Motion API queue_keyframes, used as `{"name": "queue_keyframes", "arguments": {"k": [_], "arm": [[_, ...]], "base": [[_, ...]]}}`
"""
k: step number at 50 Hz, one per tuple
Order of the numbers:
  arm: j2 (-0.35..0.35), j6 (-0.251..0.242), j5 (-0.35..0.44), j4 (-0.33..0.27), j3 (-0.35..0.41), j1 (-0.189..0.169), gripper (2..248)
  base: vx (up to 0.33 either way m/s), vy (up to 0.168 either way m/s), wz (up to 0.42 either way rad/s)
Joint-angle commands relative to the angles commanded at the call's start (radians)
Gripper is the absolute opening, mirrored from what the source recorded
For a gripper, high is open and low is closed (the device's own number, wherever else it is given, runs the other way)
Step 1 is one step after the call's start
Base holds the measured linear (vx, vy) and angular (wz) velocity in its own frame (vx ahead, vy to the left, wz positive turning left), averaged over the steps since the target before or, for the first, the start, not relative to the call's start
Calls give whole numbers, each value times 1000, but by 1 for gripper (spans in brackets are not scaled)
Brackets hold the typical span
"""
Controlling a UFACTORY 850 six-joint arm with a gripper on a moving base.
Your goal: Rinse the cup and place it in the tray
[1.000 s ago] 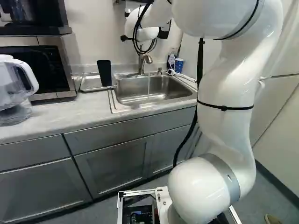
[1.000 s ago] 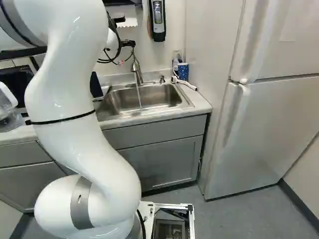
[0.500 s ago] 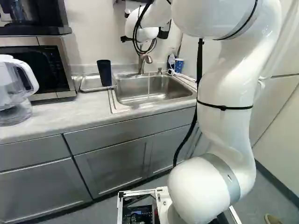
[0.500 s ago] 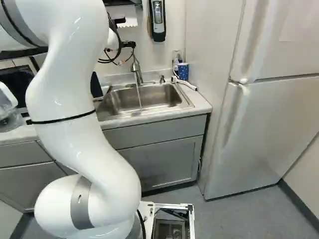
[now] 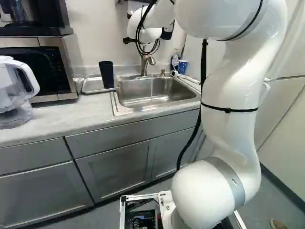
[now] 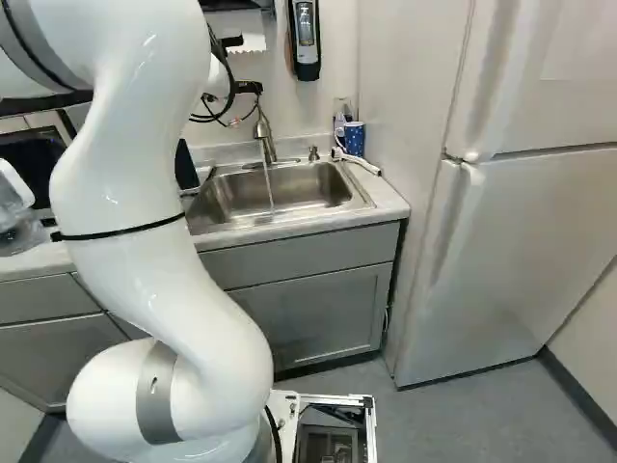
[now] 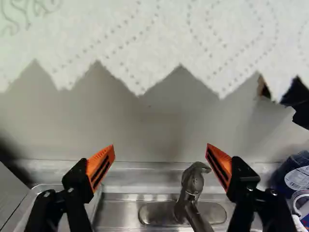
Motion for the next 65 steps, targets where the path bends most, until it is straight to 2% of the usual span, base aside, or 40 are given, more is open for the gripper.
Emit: {"name": "queue_keyframes", "arguments": {"k": [51,65], "arm": [[6,0,-44,0,7,1,247],[41,0,-66,0,47,5,247]], "base": [[0,0,0],[0,0,0]]}}
